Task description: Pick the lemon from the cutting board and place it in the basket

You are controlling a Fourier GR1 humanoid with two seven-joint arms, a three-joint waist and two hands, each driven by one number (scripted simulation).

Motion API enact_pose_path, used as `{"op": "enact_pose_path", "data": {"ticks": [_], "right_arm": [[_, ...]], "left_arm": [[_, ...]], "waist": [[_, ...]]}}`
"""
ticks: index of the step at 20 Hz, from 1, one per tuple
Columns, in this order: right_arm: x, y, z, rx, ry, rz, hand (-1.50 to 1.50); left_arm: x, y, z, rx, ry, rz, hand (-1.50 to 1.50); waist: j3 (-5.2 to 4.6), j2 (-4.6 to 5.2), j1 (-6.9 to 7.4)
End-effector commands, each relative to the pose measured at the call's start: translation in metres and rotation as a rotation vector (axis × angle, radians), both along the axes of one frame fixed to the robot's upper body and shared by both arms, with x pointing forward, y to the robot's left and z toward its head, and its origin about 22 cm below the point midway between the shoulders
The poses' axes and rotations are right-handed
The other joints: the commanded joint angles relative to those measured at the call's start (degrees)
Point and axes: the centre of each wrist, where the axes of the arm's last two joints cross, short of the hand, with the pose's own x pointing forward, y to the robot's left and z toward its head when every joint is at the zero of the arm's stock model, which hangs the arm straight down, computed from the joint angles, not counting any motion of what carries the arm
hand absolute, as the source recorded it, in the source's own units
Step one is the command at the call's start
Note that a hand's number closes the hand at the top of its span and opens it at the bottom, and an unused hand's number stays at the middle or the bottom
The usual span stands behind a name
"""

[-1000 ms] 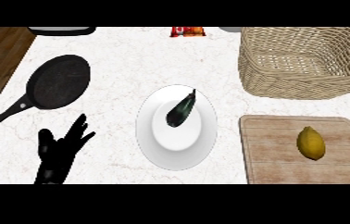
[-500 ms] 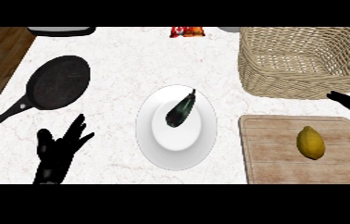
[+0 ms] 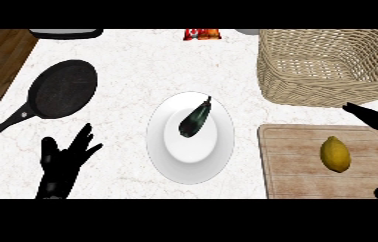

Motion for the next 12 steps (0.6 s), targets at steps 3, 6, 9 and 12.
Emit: {"op": "enact_pose_path", "data": {"ticks": [3,6,9,12], "right_arm": [[0.007,-0.004,-0.031,0.013,-0.016,0.001,-1.5],[0.013,0.023,-0.023,0.006,-0.024,0.006,-1.5],[0.007,0.02,-0.038,-0.007,-0.021,0.015,-1.5],[0.017,-0.012,-0.048,-0.04,0.028,-0.001,-1.5]], "left_arm": [[-0.012,-0.013,-0.012,-0.007,0.084,0.004,0.0],[0.001,0.008,0.005,0.013,0.065,-0.003,0.0],[-0.002,-0.005,-0.002,0.004,0.067,0.013,0.0],[-0.001,0.017,-0.012,-0.004,0.066,-0.008,0.0]], "waist": [[-0.35,0.37,0.13],[-0.38,0.32,-0.03],[-0.37,0.32,-0.05],[-0.36,0.45,0.12]]}}
